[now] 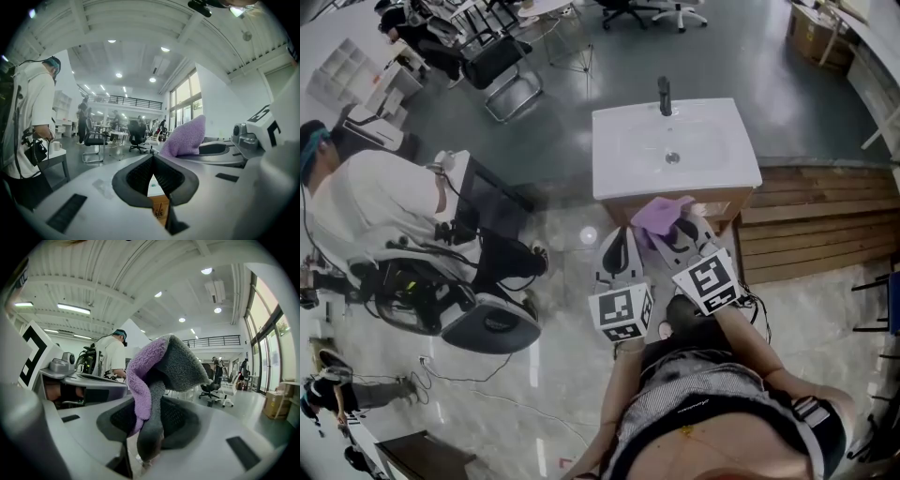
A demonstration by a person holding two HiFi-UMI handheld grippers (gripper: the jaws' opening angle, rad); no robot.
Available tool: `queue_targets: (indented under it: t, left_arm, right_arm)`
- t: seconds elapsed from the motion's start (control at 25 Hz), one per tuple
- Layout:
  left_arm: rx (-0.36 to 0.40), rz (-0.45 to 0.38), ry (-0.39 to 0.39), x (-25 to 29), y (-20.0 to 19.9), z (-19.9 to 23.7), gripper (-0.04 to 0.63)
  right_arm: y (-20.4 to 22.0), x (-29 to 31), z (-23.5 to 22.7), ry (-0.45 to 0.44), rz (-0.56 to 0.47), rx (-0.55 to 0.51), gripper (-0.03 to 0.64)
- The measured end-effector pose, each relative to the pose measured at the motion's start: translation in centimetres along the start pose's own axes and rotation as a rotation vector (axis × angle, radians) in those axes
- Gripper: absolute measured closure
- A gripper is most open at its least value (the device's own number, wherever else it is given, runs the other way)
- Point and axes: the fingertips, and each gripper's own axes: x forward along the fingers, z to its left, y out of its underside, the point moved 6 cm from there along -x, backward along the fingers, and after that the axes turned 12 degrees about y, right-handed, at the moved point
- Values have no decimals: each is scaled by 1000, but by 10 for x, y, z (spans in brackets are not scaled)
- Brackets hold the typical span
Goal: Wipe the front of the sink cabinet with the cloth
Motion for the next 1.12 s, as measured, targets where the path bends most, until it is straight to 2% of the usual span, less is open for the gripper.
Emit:
queue_targets:
  t: [0.24, 0.64, 0.8, 0.96, 1.12]
  left_arm:
    - [8, 7, -5, 35, -10, 31, 589]
    - [18, 50, 8, 101, -12, 48, 589]
    - [26, 58, 12, 124, -7, 50, 589]
    - [46, 70, 38, 142, -6, 56, 589]
    - [56, 78, 64, 156, 4, 63, 589]
  right_arm:
    - [-6, 44, -10, -22, 4, -2, 443]
    - [1, 91, -55, -18, 31, 19, 443]
    - [10, 106, -72, -6, 33, 3, 443]
    - [18, 119, -81, 20, 17, -58, 443]
    - [28, 129, -86, 42, 17, -44, 443]
